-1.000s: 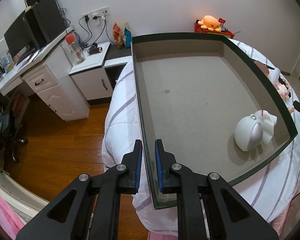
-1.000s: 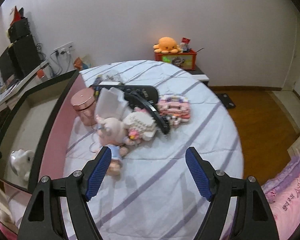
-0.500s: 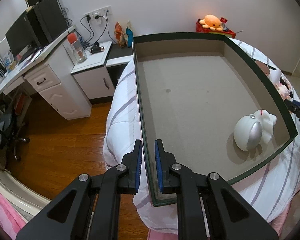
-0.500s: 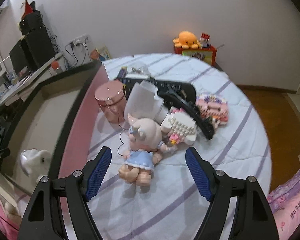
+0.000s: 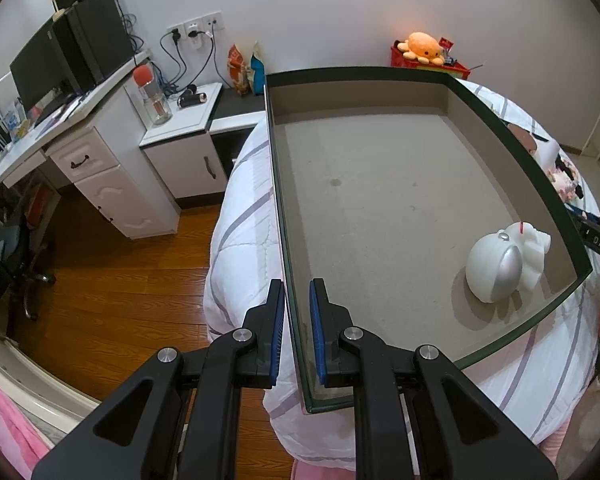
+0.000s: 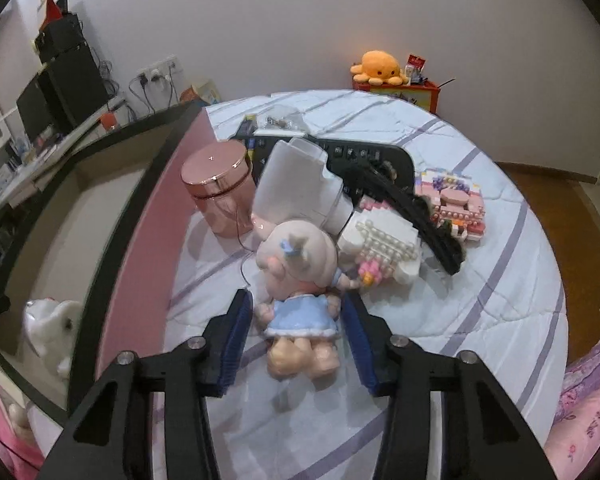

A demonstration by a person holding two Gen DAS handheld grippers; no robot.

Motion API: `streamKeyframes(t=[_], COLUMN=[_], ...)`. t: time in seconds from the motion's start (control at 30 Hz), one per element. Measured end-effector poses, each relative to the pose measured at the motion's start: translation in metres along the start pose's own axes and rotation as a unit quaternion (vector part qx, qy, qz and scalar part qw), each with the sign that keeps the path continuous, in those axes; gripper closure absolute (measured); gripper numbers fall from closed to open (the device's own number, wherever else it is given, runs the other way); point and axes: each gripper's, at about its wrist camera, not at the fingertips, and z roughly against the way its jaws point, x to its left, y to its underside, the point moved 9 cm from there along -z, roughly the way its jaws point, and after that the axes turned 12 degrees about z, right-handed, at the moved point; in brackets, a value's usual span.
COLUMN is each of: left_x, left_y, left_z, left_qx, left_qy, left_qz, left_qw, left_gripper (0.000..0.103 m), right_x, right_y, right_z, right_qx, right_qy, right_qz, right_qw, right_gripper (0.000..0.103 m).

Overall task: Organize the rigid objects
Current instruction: 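Move the right tool back and grasp the pig doll in blue dress, then lift the pig doll into the box and release it with the right tool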

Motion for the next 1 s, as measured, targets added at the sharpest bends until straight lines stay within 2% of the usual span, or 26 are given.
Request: streamKeyframes(t=[0.2,0.47,0.63,0.7,0.77,0.87,1.0], left_x=[0.0,0.0,0.0,0.0,0.0,0.0,0.002], left_y=[0.0,0.0,0.001,0.001,0.001,0.001,0.001], left_z=[0.0,-0.001,-0.001,-0.001,-0.001,-0.001,-0.001], left_qx=[0.001,0.001,0.002,0.002,0.002,0.003,0.002], left_qy=[0.007,0.01,0.013,0.011,0.012,0.013,0.012], left_qz=[0.003,0.002,0.001,0.0,0.0,0.001,0.001], left_qw=[1.0,0.9999,0.9999,0.9999,0.9999,0.9999,0.9999], left_gripper=[0.09,0.09,0.09,0.09,0.09,0.09,0.09], right_x=[0.001,0.007,0.005,0.005,0.003,0.001,0.001], right_y=[0.001,0.005,0.008,0.008,0.004,0.0,-0.005], right_z=[0.006,0.011,0.023,0.019,0.016,0.006,-0.004], right_qx=[-0.004,0.01,-0.003,0.014,0.007,0.022,0.025], right_qy=[0.002,0.013,0.009,0.011,0.022,0.046,0.055], right_qz=[-0.001,0.019,0.012,0.018,0.015,0.02,0.029], right_qw=[1.0,1.0,1.0,1.0,1.0,0.999,0.998], right_gripper=[0.061,0.061,0.062,0.061,0.062,0.059,0.056])
